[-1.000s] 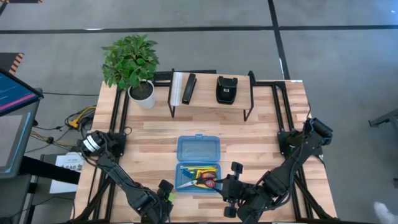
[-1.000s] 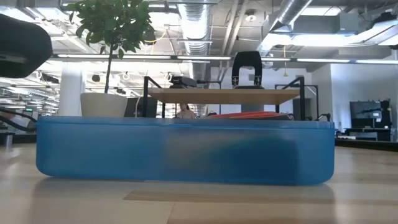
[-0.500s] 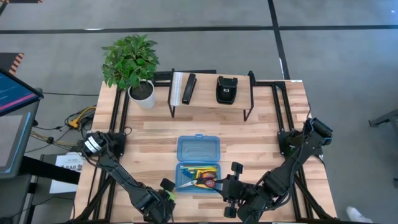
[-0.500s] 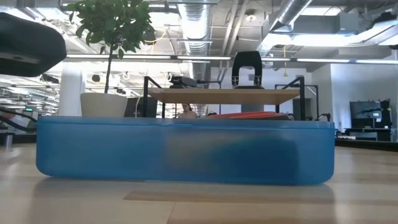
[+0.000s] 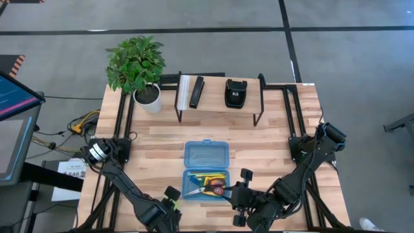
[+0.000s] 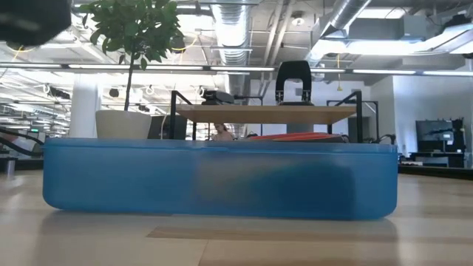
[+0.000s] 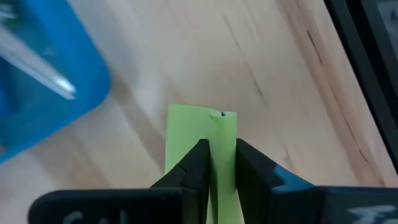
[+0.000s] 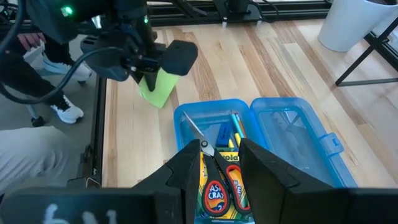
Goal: Pack school essentials
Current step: Put the green sticky note into the blue supply box
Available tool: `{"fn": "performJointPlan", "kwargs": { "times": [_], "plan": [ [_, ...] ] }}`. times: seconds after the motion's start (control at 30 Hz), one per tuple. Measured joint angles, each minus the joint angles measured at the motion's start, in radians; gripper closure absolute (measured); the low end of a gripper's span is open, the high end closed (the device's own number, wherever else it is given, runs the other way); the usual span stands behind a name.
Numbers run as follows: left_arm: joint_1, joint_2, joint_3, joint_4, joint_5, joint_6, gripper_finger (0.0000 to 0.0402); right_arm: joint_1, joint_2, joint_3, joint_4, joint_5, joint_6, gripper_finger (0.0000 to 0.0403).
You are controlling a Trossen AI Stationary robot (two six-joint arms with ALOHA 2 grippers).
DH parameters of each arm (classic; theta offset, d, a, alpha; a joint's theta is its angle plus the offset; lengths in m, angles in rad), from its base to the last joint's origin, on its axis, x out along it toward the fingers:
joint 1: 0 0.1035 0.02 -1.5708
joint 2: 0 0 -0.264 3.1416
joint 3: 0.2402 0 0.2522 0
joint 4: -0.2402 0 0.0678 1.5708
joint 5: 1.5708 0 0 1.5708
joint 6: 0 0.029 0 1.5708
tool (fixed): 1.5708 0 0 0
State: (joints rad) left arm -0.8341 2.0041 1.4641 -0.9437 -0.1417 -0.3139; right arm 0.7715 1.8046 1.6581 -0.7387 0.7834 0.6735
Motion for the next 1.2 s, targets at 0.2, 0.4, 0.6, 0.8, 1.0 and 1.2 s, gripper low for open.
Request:
{"fn": "performJointPlan", "kwargs": {
  "times": [0.2,0.4,0.6,0.8,1.0,1.2],
  "plan": [
    [0.003,-0.002,0.089,-0.110,-0.104,0.012,0.0358,0.000,0.000,0.000,0.000,0.000,0.000,0.0271],
    [0.029,-0.004,0.169,-0.147,-0.205,0.072,0.0358,0.000,0.000,0.000,0.000,0.000,-0.001,0.0271],
    [0.104,-0.005,0.183,-0.095,-0.295,0.170,0.0358,0.000,0.000,0.000,-0.001,0.000,-0.001,0.0271],
    [0.217,-0.006,0.146,0.029,-0.243,0.250,0.0358,0.000,0.000,0.000,-0.001,0.000,-0.001,0.0271],
    [0.277,-0.006,0.133,0.044,-0.221,0.243,0.0354,0.000,0.000,0.000,-0.011,0.000,-0.001,0.0271],
    [0.280,-0.006,0.133,0.041,-0.225,0.203,0.0293,0.000,0.000,0.000,-0.010,0.000,-0.001,0.0271]
  ]
}}
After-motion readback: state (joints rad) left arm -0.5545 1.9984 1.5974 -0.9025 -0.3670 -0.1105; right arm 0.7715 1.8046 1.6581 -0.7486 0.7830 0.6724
